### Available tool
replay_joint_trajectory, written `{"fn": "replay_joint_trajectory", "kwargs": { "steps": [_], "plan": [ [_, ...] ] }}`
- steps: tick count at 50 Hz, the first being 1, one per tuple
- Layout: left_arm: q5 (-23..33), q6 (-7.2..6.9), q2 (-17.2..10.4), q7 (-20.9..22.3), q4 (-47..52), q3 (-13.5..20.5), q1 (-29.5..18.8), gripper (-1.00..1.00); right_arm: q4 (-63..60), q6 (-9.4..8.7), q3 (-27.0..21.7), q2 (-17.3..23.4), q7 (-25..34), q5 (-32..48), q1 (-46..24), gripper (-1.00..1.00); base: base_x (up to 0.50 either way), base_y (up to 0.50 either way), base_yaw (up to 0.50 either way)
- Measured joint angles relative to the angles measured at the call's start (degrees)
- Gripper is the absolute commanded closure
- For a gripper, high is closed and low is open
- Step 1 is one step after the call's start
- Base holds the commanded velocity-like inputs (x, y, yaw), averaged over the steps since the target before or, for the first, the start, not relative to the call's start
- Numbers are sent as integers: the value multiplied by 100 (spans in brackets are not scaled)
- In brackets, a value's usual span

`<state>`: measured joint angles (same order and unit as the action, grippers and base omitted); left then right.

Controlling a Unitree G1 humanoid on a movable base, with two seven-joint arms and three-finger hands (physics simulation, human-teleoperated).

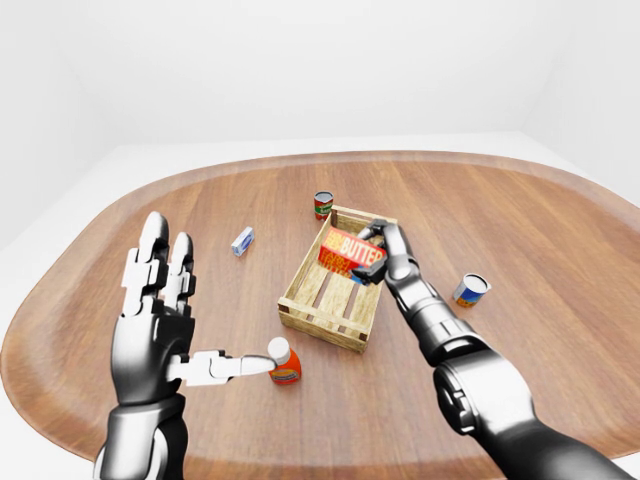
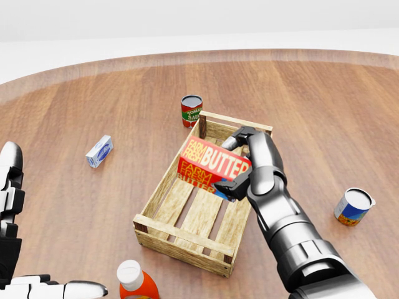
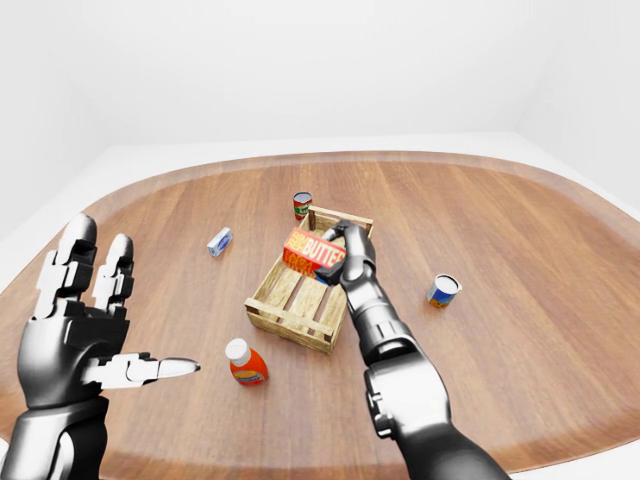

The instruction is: Pick up the butter and put it in the tray.

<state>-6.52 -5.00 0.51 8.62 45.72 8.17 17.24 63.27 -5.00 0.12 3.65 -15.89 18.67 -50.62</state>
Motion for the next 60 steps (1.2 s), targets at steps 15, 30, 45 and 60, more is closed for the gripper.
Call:
{"fn": "replay_joint_trajectory", "kwargs": {
  "steps": [15, 30, 45, 60],
  "plan": [
    [-25, 0, 3, 13, 50, 27, 1, -100, 78, 0, -23, -94, -28, 218, 120, 100, 0, 0, 0],
    [-26, 0, 4, 16, 62, 32, -5, -100, 138, 0, -48, -156, 2, 371, 264, 100, 0, 0, 0],
    [-38, 0, 4, 24, 79, 46, -2, -100, 176, 0, -84, -196, -20, 466, 359, 100, 0, 0, 0],
    [-52, 0, 6, 31, 92, 66, -3, -100, 205, 0, -103, -221, -56, 564, 420, 100, 0, 0, 0]
  ]
}}
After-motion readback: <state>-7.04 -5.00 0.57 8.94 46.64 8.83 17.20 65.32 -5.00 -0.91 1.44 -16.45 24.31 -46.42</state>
